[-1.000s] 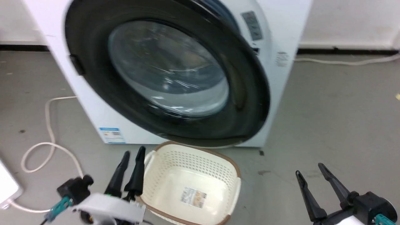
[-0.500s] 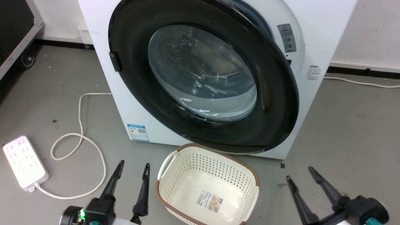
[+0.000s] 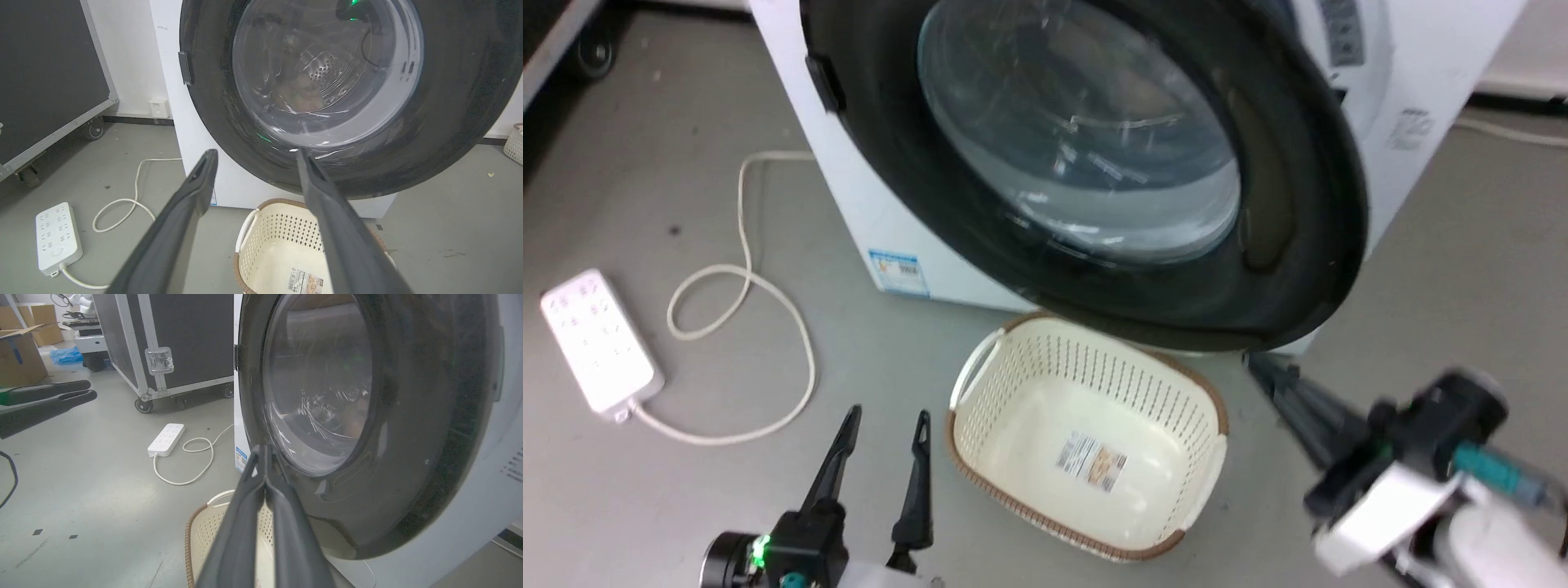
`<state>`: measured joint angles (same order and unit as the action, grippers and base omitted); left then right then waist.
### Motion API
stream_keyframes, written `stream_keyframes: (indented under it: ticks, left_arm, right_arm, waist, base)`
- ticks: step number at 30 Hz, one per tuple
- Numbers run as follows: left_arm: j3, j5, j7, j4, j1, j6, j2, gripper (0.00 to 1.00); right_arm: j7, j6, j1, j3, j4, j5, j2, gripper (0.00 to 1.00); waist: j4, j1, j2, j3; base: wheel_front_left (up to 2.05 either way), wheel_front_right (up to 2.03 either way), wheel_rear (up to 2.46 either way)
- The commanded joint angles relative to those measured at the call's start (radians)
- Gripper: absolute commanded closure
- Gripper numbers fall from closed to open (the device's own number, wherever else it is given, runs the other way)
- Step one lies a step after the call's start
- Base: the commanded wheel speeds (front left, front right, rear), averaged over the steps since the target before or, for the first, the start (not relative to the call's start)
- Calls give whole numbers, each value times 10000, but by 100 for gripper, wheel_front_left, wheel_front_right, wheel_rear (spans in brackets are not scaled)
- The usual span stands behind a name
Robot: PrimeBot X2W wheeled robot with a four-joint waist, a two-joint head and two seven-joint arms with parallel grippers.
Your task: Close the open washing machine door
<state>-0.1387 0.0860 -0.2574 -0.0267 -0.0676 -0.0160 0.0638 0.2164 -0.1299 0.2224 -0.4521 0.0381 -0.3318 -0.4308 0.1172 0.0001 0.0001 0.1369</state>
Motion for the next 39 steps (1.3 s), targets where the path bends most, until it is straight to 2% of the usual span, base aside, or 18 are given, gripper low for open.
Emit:
stream_keyframes:
  ticks: [1,2,3,11,16,29,33,38,39]
  left_arm:
    - [-52,20,-43,-9,227,-70,-57,0]
    - [-172,57,-43,27,401,-133,-89,0]
    - [-172,57,-43,27,401,-133,-89,0]
    - [-743,596,-43,-97,905,-645,-131,0]
    - [-1136,801,-43,-225,1136,-920,-133,0]
    - [-1899,888,-43,-398,1738,-1451,-134,0]
    - [-2007,903,-43,-384,1802,-1547,-134,0]
    - [-1947,936,-43,-259,1769,-1493,-135,0]
    - [-1918,943,-43,-222,1756,-1447,-135,0]
  right_arm:
    - [-87,-8,475,-148,96,-202,-249,100]
    - [-225,-8,1200,-421,335,-508,-676,100]
    - [-225,-8,1200,-421,335,-508,-676,100]
    - [-516,-8,3267,-745,1679,-2021,-2043,100]
    - [-546,-8,4253,-864,2469,-2803,-2598,100]
    - [-712,-8,7106,-711,5325,-3893,-2786,100]
    - [-461,-8,7466,-830,5896,-4040,-2671,100]
    - [4,-8,7147,-1233,6153,-4244,-2409,100]
    - [113,-8,7020,-1314,6144,-4232,-2384,42]
  waist:
    - [213,-1,-1,414]
    - [343,-1,-1,679]
    - [343,-1,-1,679]
    - [831,-1,-1,1399]
    - [991,-1,-1,1752]
    - [1325,-1,-1,2505]
    - [1340,-1,-1,2459]
    - [1157,-1,-1,1954]
    - [1110,-1,-1,1826]
  base:
    - [0,0,0]
    - [0,0,0]
    - [0,0,0]
    - [0,0,0]
    - [0,0,0]
    - [0,0,0]
    - [0,0,0]
    - [0,0,0]
    - [0,0,0]
